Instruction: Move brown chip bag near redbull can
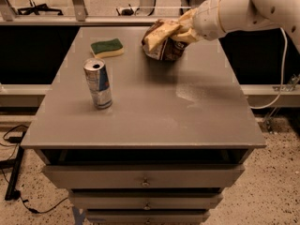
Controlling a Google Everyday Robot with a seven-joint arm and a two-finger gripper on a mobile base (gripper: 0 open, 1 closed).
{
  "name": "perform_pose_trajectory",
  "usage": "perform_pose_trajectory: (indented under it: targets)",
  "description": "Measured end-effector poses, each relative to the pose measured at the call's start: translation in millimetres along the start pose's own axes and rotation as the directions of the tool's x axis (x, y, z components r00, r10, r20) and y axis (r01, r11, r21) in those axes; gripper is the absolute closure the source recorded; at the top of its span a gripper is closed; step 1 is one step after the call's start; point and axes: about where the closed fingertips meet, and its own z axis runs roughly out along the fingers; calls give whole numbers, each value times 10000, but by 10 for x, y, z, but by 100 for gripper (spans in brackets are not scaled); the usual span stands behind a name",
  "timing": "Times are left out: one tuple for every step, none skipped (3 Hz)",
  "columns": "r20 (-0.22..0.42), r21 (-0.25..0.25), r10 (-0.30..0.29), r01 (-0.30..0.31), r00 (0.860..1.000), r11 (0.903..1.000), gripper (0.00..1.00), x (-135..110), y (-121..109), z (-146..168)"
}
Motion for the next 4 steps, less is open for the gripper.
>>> perform_pose_trajectory:
  targets:
    - [648, -983, -1143, 1203, 9913, 9879, 100, -14, 99, 23]
    - [1368, -1565, -1985, 2191, 9705, 9631, 100, -56, 328, -5]
    - [1619, -1662, -2075, 2340, 9647, 9579, 100, -31, 458, -14]
    - [2074, -1680, -2136, 2499, 9547, 9536, 100, -19, 644, 80]
